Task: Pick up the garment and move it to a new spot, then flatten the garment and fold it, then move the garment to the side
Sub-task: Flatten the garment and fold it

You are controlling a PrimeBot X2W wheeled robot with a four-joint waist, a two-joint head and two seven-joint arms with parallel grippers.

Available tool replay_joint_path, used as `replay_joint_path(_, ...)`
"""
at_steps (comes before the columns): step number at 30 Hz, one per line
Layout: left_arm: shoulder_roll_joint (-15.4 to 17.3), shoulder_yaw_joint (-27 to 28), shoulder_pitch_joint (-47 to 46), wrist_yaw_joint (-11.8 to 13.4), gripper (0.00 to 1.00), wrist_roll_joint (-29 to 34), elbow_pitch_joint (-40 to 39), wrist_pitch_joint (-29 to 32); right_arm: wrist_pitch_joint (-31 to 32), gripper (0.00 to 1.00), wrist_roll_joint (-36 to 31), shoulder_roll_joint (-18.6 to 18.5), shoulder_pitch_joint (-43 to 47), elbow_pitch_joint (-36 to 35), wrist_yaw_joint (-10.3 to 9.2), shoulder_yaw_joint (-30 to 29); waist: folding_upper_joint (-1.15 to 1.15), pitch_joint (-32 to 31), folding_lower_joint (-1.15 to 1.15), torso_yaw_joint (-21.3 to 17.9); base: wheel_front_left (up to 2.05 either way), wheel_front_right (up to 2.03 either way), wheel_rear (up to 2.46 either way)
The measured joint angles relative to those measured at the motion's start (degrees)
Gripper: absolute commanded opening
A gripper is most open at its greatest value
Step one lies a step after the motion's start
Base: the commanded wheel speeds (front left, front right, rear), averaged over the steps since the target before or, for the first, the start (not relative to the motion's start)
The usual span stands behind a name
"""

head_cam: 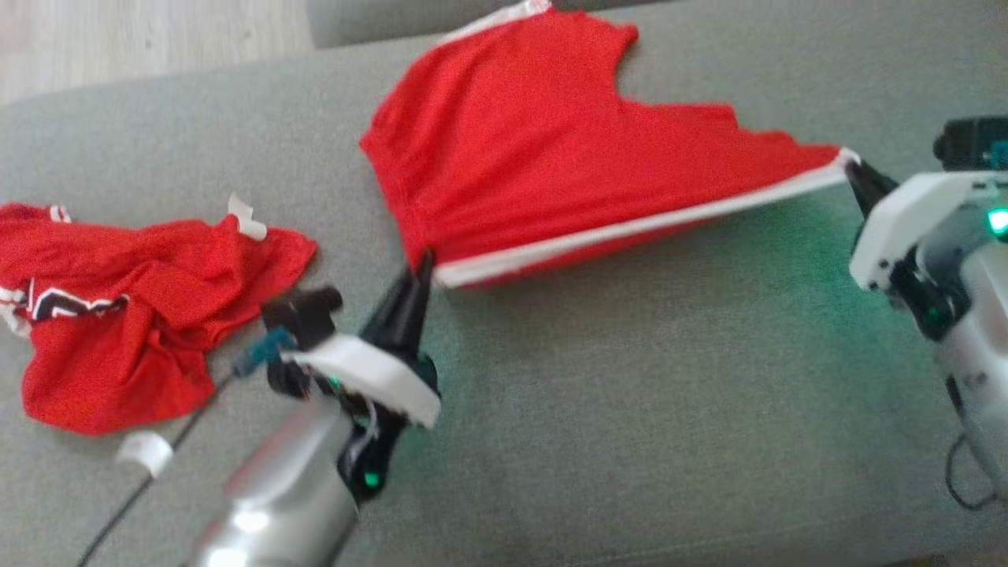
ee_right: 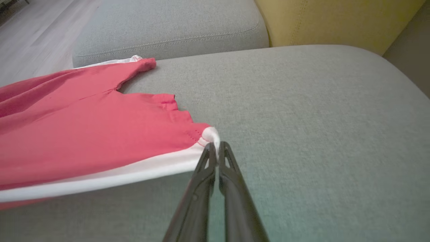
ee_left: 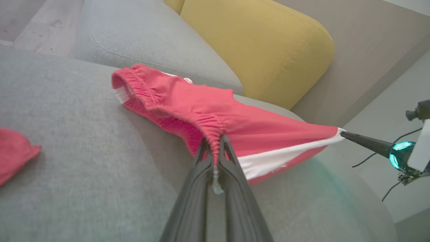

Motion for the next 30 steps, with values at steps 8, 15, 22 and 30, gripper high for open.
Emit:
replay_joint_path(8,1.45,-1.77,8.81,3.09,0.00,0.00,-9.27,0.12,6.87,0.00,6.45,-6.03,10.27,-11.58,0.00,1.23,0.00,-4.54,0.00,-1.59,0.00,0.00,0.00)
replay_joint_path(15,4.07,-5.01,16.14,7.08,0.00,0.85,-20.54,3.38,12.57,0.00,6.90,-10.40,22.43,-24.39,0.00,-6.30,0.00,-5.58,0.00,-1.34,0.00,0.00,0.00)
replay_joint_path(22,6.23,-4.83,14.53,10.67,0.00,2.85,-26.71,6.10,16.10,0.00,-2.14,-5.21,27.09,-37.77,0.05,-19.91,0.00,-2.87,0.01,0.22,0.00,0.00,0.00)
replay_joint_path(30,5.97,-3.08,5.30,10.95,0.00,2.85,-25.39,8.78,17.60,0.00,-12.32,2.07,19.44,-41.67,0.05,-25.50,0.00,2.35,0.02,2.99,0.00,0.00,0.00)
